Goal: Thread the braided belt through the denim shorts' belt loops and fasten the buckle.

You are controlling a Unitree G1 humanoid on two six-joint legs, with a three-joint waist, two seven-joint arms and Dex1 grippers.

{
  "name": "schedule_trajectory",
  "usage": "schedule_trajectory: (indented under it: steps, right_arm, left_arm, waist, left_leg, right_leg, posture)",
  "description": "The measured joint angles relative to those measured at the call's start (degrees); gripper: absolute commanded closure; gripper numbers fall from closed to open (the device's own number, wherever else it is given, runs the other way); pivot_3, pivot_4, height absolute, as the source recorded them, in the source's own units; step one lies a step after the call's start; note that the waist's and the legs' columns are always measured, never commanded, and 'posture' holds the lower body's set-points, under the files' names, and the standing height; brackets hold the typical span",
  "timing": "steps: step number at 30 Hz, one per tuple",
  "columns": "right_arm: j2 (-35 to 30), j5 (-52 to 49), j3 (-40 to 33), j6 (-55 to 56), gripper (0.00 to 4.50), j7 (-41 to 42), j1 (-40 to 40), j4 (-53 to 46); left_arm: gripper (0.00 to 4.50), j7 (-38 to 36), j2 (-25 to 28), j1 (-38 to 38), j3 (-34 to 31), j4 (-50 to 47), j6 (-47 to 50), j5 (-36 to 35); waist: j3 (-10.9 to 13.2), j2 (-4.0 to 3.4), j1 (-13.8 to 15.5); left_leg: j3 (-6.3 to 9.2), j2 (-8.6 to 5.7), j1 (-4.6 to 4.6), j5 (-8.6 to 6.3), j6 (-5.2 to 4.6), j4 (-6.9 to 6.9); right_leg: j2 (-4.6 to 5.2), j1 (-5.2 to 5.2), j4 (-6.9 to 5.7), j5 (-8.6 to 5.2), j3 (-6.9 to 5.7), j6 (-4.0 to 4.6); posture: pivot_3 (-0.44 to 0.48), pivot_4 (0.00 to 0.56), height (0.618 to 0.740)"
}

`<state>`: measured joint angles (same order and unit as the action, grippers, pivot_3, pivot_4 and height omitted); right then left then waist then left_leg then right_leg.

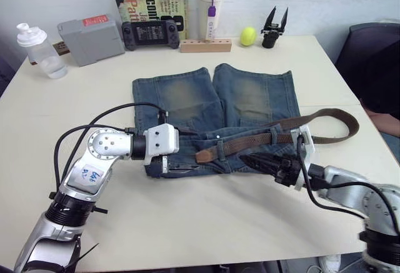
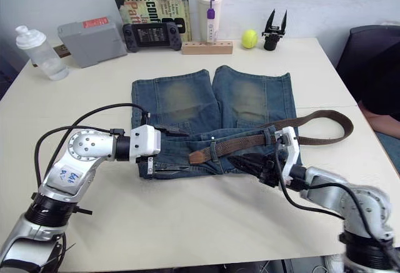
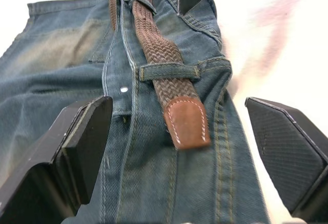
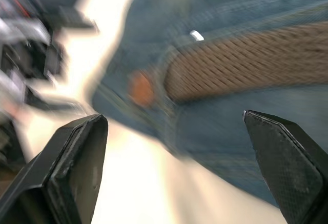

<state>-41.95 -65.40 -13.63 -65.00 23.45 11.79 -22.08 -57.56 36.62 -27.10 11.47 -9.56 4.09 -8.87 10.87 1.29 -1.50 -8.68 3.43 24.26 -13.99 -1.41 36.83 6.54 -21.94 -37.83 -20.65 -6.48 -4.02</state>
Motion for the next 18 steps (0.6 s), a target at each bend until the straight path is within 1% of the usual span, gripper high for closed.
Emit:
schedule_trajectory:
  steps: [2, 3, 4, 6, 7, 8, 9, 10, 15, 18]
  right_arm:
    - [-3.1, 6.2, 2.8, 3.7, 2.17, 3.8, 0.0, 0.4]
    - [-3.6, 8.8, 4.1, 5.4, 2.79, 5.2, 0.0, 0.7]
    - [-3.8, 10.6, 5.2, 6.5, 3.22, 6.2, -0.1, 1.3]
    - [-3.9, 14.5, 7.4, 9.2, 4.3, 8.3, -0.9, 2.2]
    - [-3.9, 16.0, 8.3, 10.0, 4.41, 9.0, -1.5, 2.5]
    - [-3.9, 17.0, 8.9, 10.4, 4.41, 9.5, -1.7, 2.7]
    - [-3.6, 18.6, 9.0, 11.4, 4.41, 9.9, -1.9, 3.2]
    - [-3.6, 18.7, 9.0, 11.5, 4.41, 9.9, -1.9, 3.2]
    - [-2.1, 22.3, 9.1, 12.5, 4.41, 9.9, -2.0, 4.4]
    - [-1.2, 23.5, 9.1, 12.4, 4.41, 9.6, -2.1, 4.4]
  left_arm:
    - [0.0, 0.3, -0.6, -0.4, 1.0, 1.6, -3.5, 2.4]
    - [0.0, 0.5, -0.7, -0.7, 1.4, 2.2, -5.4, 3.7]
    - [0.0, 0.5, -0.9, -1.3, 2.0, 2.6, -7.0, 4.8]
    - [0.0, 1.1, -0.9, -2.1, 3.3, 3.6, -12.0, 8.1]
    - [0.0, 1.3, -1.0, -2.1, 4.0, 3.9, -13.8, 9.5]
    - [0.0, 1.8, -1.2, -2.1, 4.6, 4.3, -15.2, 10.8]
    - [0.0, 3.3, -2.3, -2.2, 5.7, 5.7, -17.6, 13.9]
    - [0.0, 3.4, -2.3, -2.2, 5.8, 5.8, -17.7, 14.0]
    - [0.0, 7.9, -3.9, -3.6, 8.3, 8.2, -22.7, 21.7]
    - [0.0, 12.0, -4.3, -5.1, 9.2, 10.2, -26.1, 27.4]
  waist:
    - [0.0, 0.01, 0.1]
    - [0.0, 0.01, 0.1]
    - [0.0, 0.01, 0.2]
    - [0.0, 0.01, 0.3]
    - [0.0, 0.01, 0.3]
    - [0.0, 0.01, 0.3]
    - [0.0, 0.01, 0.3]
    - [0.0, 0.01, 0.3]
    - [0.0, 0.02, 0.4]
    - [0.0, 0.02, 0.4]
  left_leg:
    - [-0.03, 0.0, 0.01, 0.0, 0.0, 0.02]
    - [-0.03, 0.0, 0.01, 0.0, 0.0, 0.04]
    - [-0.04, -0.01, 0.02, 0.0, -0.01, 0.05]
    - [-0.07, -0.01, 0.02, -0.01, -0.02, 0.08]
    - [-0.08, -0.01, 0.02, -0.02, -0.03, 0.09]
    - [-0.08, -0.01, 0.02, -0.02, -0.04, 0.11]
    - [-0.09, -0.01, 0.02, -0.04, -0.07, 0.15]
    - [-0.09, -0.01, 0.02, -0.04, -0.07, 0.16]
    - [-0.08, 0.0, 0.03, -0.05, -0.09, 0.16]
    - [-0.08, 0.0, 0.03, -0.05, -0.1, 0.16]
  right_leg:
    - [-0.01, 0.0, 0.01, 0.0, -0.02, 0.0]
    - [-0.01, 0.01, 0.01, 0.0, -0.02, -0.01]
    - [0.0, 0.01, 0.0, 0.01, -0.02, -0.02]
    - [0.0, 0.02, 0.01, 0.02, 0.0, -0.04]
    - [0.0, 0.02, 0.01, 0.02, 0.01, -0.04]
    - [0.0, 0.02, 0.01, 0.02, 0.01, -0.04]
    - [0.01, 0.04, 0.0, 0.03, 0.02, -0.06]
    - [0.01, 0.04, 0.0, 0.03, 0.01, -0.06]
    - [0.01, 0.03, -0.01, 0.03, 0.01, -0.06]
    - [0.01, 0.03, -0.01, 0.03, 0.01, -0.06]
  posture:
    - [0.0, 0.15, 0.709]
    - [0.0, 0.15, 0.709]
    - [0.0, 0.15, 0.709]
    - [0.0, 0.15, 0.709]
    - [0.0, 0.15, 0.709]
    - [0.0, 0.15, 0.709]
    - [0.0, 0.15, 0.709]
    - [0.0, 0.15, 0.709]
    - [0.0, 0.15, 0.709]
    - [0.0, 0.15, 0.709]
